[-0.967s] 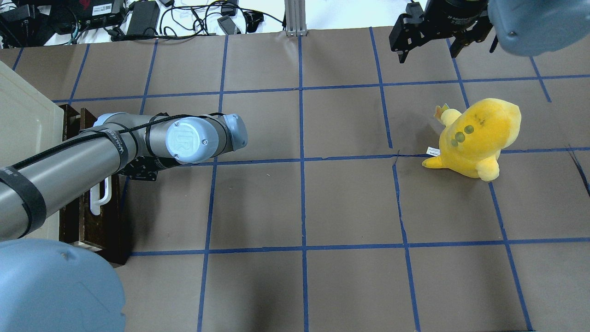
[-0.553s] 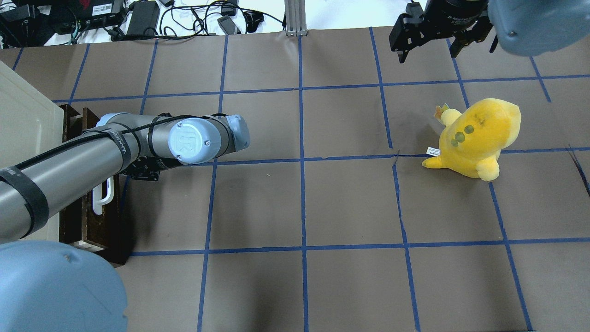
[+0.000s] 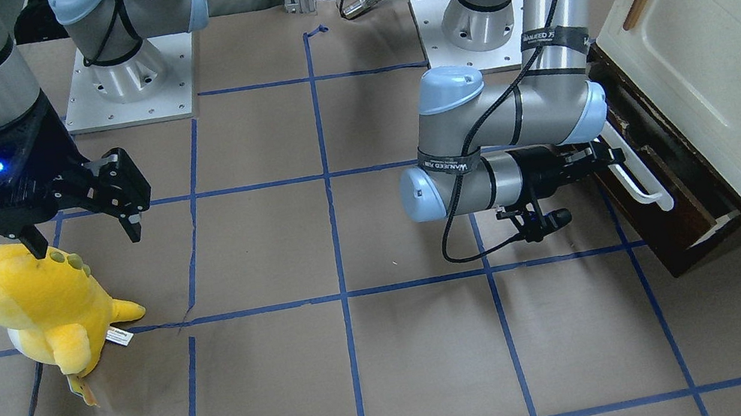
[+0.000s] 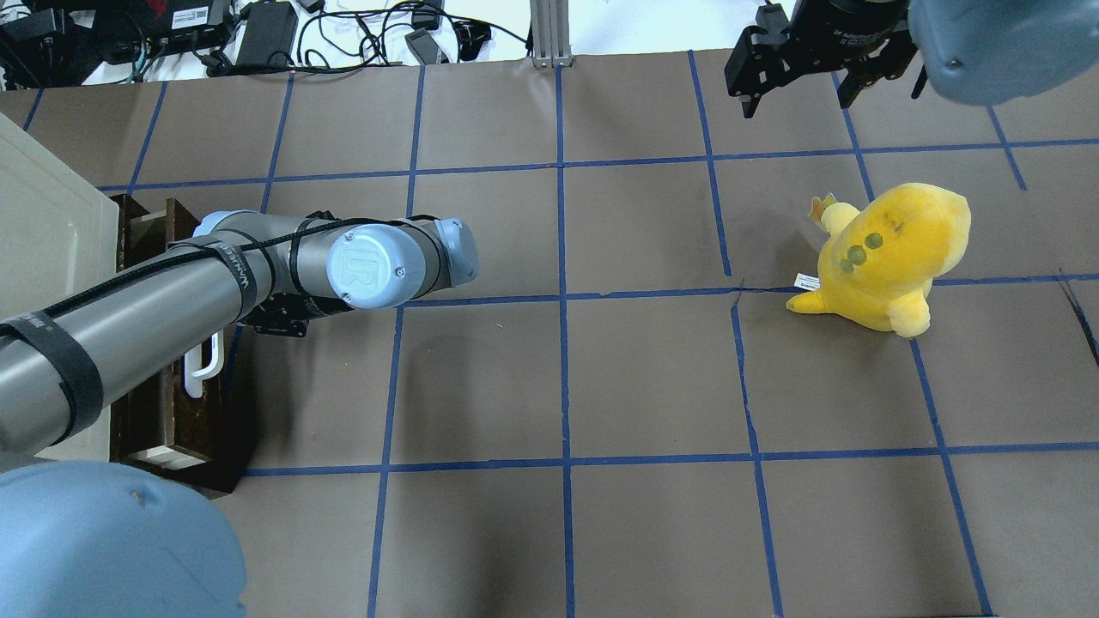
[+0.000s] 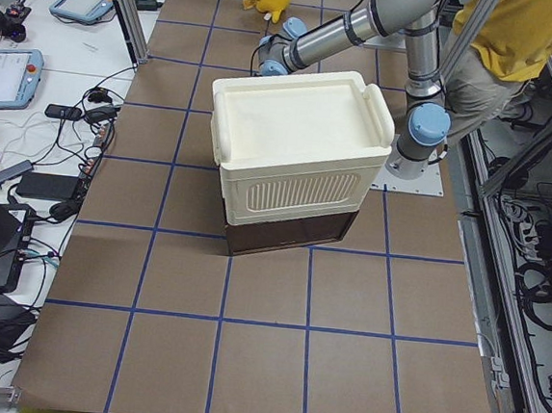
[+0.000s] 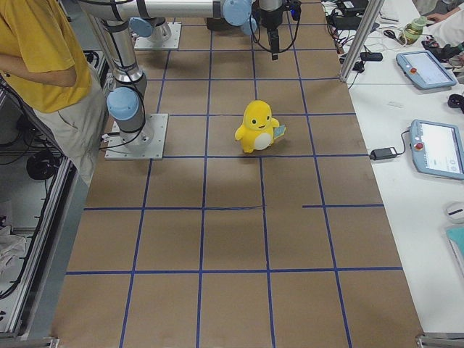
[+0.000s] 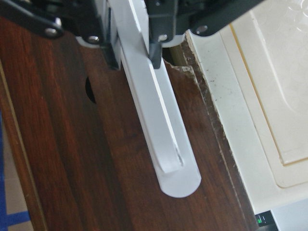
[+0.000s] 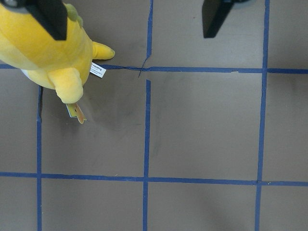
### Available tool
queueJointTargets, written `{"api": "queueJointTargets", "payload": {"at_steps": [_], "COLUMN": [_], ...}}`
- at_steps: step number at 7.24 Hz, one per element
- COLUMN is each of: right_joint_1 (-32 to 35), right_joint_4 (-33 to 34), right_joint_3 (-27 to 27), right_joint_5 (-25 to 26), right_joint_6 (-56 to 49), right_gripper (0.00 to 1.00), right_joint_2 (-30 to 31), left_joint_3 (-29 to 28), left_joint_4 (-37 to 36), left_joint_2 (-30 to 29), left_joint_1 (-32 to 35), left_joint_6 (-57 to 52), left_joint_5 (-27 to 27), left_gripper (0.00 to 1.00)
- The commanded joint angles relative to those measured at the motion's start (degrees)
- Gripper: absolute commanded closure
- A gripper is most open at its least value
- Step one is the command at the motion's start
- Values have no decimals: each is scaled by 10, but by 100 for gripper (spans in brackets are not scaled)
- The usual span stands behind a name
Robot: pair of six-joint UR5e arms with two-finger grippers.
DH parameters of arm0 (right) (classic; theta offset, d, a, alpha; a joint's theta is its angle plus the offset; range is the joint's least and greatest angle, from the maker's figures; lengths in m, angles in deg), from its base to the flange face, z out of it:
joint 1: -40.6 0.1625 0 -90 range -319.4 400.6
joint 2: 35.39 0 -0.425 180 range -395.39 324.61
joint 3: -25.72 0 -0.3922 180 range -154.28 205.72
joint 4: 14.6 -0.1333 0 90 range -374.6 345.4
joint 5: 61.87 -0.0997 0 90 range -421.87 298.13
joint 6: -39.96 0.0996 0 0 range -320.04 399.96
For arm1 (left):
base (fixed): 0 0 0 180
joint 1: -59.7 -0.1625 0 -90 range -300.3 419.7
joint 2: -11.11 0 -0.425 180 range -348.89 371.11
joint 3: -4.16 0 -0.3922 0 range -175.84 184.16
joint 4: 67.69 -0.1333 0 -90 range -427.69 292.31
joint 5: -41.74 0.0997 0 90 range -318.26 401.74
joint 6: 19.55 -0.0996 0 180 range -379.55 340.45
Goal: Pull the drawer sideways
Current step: 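Pull the drawer handle outward with the left gripper, away from the cabinet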
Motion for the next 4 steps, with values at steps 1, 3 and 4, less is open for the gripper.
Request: {"api": "queueJointTargets", "payload": {"at_steps": [1,3,4], "right_joint_1": [0,0,0], "right_joint_4": [0,0,0], "right_joint_3": [-1,-1,-1], "right_joint_5": [0,0,0], "right_joint_6": [0,0,0], "right_gripper": [0,0,0], "right_joint_2": [0,0,0], "left_joint_3": [-1,-1,-1], "left_joint_4": [-1,-1,-1], "left_joint_2": [-2,-2,-2], "left_joint_1": [11,17,18], "left_joint_6": [-1,-1,-1], "left_joint_5": [0,0,0], "left_gripper": [70,70,70]}}
